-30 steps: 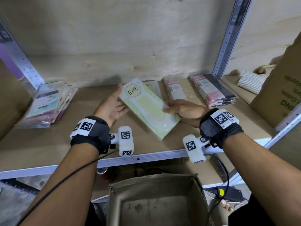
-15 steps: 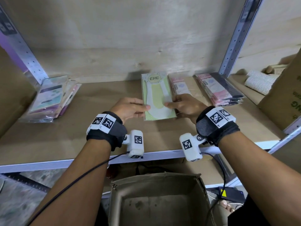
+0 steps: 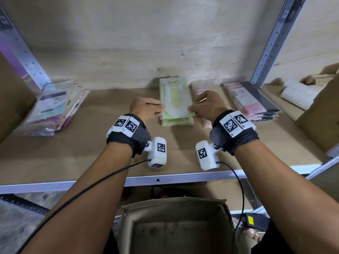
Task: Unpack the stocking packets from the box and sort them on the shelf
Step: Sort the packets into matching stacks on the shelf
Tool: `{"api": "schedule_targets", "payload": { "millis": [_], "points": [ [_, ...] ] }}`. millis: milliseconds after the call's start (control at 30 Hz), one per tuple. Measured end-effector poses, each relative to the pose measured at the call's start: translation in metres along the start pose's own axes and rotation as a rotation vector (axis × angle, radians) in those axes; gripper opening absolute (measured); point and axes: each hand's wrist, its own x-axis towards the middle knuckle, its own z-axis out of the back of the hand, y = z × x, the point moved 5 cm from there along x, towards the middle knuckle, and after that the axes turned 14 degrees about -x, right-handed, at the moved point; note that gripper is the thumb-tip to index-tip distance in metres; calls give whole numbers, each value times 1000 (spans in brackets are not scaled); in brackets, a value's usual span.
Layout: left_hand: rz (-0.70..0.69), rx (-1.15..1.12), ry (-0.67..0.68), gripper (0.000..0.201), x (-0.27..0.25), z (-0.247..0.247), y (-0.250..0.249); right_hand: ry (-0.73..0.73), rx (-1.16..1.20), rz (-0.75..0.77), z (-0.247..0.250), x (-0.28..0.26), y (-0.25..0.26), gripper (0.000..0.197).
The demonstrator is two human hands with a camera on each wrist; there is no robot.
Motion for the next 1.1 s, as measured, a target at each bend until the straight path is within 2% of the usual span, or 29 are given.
{"api": "schedule_targets", "payload": {
  "millis": [200, 400, 600, 733, 900, 1100],
  "points": [
    [50, 93, -41, 26, 10, -7, 7, -13, -259, 42, 0, 7, -1, 15],
    [126, 90, -67, 18, 8, -14, 11, 39, -370, 27, -9, 4, 1, 20],
    [127, 167, -96, 24, 13, -15, 10, 53, -394, 23, -11, 4, 0, 22],
    [121, 216, -89, 20, 15, -15, 9, 73, -392, 31, -11, 3, -1, 22],
    [95, 271, -87, 34, 17, -11, 11, 74, -423, 47, -11, 4, -2, 31],
    [76, 309, -119, 40, 14, -5, 5, 49, -441, 81, -9, 3, 0, 29]
  ]
}}
